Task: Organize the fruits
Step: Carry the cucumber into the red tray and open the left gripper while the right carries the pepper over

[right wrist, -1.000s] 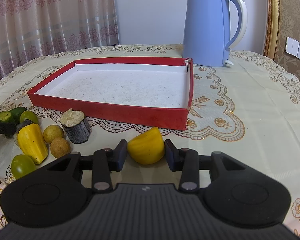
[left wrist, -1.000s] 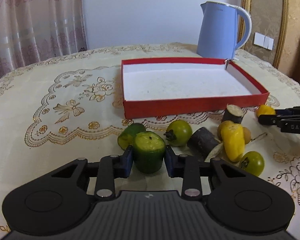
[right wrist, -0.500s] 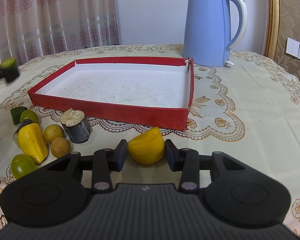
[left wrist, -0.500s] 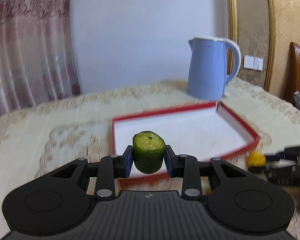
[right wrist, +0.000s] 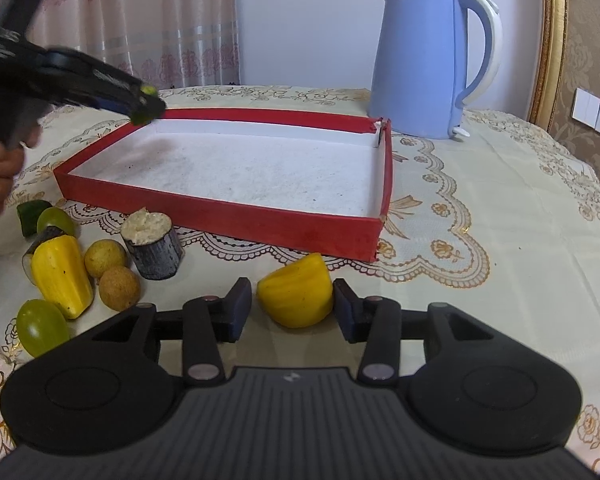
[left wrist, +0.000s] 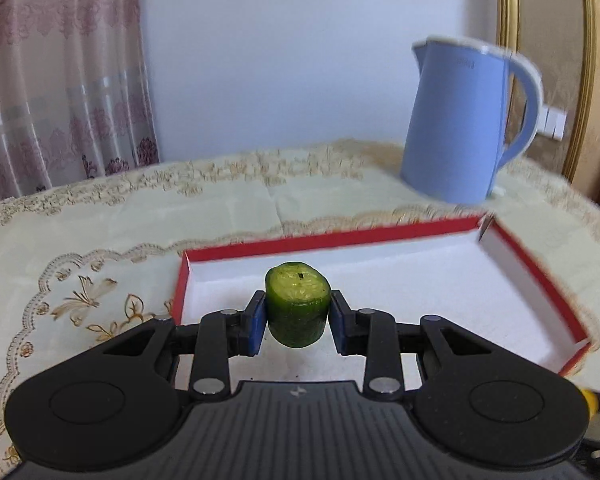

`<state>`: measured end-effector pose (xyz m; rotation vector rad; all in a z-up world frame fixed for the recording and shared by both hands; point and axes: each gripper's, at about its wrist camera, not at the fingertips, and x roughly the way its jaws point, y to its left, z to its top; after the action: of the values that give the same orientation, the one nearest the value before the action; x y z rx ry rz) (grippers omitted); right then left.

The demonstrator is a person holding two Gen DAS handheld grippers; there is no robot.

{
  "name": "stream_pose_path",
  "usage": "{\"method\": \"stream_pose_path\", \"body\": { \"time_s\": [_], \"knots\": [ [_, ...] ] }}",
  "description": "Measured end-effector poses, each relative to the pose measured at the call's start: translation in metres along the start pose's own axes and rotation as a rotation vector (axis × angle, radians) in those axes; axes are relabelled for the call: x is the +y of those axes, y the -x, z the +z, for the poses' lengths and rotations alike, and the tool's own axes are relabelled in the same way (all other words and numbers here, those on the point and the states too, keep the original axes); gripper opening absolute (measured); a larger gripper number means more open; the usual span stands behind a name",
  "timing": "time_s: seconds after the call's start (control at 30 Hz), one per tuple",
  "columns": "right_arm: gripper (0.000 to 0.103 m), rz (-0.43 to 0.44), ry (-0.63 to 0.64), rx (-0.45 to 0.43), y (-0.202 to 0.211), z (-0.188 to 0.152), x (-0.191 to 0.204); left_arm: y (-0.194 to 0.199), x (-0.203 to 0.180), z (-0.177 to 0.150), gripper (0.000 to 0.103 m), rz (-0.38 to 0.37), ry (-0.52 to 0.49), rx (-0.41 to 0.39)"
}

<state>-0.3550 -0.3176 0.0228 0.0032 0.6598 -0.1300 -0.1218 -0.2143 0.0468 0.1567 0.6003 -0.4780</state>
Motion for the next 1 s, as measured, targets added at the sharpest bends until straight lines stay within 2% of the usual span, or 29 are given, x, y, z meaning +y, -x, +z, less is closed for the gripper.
{"method": "stream_pose_path", "body": {
  "time_s": [0.13, 0.4, 0.6, 0.7, 0.73, 1.0],
  "knots": [
    [0.042, 0.002, 0.000, 0.001, 0.000, 0.000, 0.000, -0.020, 0.008, -0.004, 0.032, 0.018, 0.009, 0.066],
    [0.043, 0.010, 0.002, 0.013, 0.000, 0.001, -0.002, -0.035, 0.013, -0.009, 0.031, 0.035, 0.027, 0.094],
    [0.043, 0.002, 0.002, 0.008, 0.000, 0.000, -0.001, -0.036, 0.010, -0.011, 0.031, 0.044, 0.013, 0.083],
    [0.041, -0.005, 0.010, 0.008, 0.000, 0.000, 0.001, -0.036, 0.014, -0.013, 0.031, 0.027, 0.042, 0.074],
    [0.038, -0.014, 0.015, 0.007, 0.001, 0.000, 0.001, -0.035, 0.017, -0.013, 0.031, 0.020, 0.055, 0.070],
    [0.037, -0.041, -0.015, 0.022, 0.014, 0.002, -0.004, -0.038, 0.024, -0.014, 0.031, -0.013, 0.078, 0.070]
  ]
}}
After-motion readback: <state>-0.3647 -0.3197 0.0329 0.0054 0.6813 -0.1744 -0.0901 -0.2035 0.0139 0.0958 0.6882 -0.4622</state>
